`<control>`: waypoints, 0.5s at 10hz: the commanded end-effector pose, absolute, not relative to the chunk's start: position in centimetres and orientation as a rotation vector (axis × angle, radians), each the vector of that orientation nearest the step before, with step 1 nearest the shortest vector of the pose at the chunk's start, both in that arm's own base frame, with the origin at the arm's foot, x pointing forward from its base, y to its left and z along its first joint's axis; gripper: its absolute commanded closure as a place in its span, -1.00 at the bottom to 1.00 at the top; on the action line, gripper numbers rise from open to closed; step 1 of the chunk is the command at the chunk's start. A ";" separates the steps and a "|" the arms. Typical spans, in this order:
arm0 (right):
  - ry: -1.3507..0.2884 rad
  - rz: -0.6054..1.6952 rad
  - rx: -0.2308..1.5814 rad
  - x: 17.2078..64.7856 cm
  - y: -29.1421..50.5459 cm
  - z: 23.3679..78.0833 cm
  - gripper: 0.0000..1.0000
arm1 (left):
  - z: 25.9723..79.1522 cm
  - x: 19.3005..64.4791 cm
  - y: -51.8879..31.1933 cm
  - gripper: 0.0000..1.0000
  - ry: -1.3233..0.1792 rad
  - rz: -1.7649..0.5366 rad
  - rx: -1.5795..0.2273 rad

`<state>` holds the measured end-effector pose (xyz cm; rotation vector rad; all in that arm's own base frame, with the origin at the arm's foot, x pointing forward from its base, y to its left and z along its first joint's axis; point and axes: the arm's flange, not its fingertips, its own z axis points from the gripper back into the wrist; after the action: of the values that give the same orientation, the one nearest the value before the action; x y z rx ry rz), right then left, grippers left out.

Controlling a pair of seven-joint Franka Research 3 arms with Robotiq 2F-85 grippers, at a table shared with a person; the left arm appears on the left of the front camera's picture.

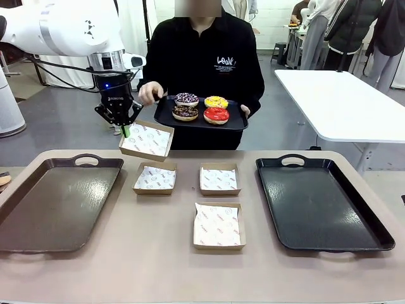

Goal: Individually package the donuts and arrange them on the tray.
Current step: Pick up one Paper togo box.

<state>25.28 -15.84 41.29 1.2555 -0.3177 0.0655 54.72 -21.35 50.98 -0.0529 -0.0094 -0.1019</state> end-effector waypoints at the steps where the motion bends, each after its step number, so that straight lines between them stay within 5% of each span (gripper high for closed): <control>1: -0.333 0.075 1.271 25.3 -15.8 41.2 -1.00 | 51.3 54.4 -21.4 1.00 -0.010 -0.084 -0.049; 5: -0.333 0.075 1.271 25.3 -15.8 41.2 -1.00 | 51.3 54.4 -21.4 1.00 -0.010 -0.084 -0.049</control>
<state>25.28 -15.84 41.29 1.2555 -0.3177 0.0655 54.67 -21.47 50.98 -0.0528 -0.0093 -0.1013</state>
